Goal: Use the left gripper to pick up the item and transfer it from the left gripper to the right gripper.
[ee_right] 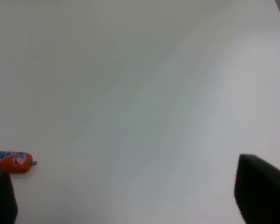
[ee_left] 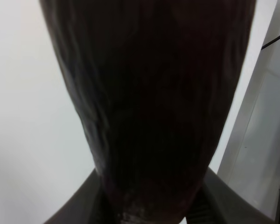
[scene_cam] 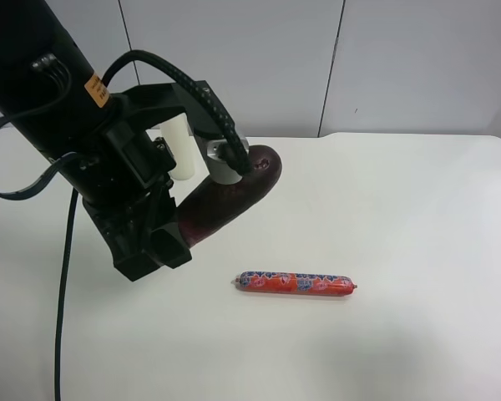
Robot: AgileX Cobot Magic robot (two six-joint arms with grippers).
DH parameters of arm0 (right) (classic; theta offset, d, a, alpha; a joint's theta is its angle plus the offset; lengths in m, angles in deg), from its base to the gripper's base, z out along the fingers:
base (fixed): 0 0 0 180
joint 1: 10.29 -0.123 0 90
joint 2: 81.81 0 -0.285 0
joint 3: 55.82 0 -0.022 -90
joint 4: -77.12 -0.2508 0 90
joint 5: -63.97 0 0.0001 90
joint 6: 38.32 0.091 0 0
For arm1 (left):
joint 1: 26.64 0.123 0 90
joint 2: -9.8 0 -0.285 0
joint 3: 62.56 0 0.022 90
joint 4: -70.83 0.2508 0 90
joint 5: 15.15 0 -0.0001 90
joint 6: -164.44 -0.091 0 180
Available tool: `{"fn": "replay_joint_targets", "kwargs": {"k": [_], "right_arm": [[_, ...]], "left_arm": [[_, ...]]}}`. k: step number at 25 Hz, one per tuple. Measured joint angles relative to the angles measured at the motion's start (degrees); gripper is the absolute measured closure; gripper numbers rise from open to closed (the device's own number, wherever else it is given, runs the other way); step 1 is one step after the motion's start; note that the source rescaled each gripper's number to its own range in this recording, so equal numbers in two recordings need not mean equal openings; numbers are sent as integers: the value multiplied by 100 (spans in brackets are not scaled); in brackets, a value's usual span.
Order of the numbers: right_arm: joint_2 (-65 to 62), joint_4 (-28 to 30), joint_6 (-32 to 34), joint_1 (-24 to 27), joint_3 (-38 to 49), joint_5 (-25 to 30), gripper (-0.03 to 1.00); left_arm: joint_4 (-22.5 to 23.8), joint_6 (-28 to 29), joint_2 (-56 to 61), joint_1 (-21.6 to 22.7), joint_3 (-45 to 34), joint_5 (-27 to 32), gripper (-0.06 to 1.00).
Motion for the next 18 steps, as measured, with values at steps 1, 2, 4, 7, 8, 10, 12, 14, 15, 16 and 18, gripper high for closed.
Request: {"fn": "replay_joint_targets", "kwargs": {"k": [1,2,4,7,8,10,12,14,15,16,18], "right_arm": [[0,0,0,0,0,0,-3],[0,0,0,0,0,0,-3],[0,0,0,0,0,0,-3],[0,0,0,0,0,0,-3],[0,0,0,0,0,0,-3],[0,0,0,0,0,0,-3],[0,0,0,0,0,0,-3],[0,0,0,0,0,0,-3],[0,0,0,0,0,0,-3],[0,-7,0,0,0,0,-3],[123,-153,-18,0,0,0,-3]], "left_arm": [[0,0,0,0,0,0,94],[0,0,0,0,0,0,94],[0,0,0,0,0,0,94],[0,0,0,0,0,0,94],[0,0,0,0,0,0,94],[0,0,0,0,0,0,94],[0,0,0,0,0,0,94],[0,0,0,0,0,-4,94],[0,0,0,0,0,-4,94],[0,0,0,0,0,-12,94],[0,0,0,0,0,-57,94]]}}
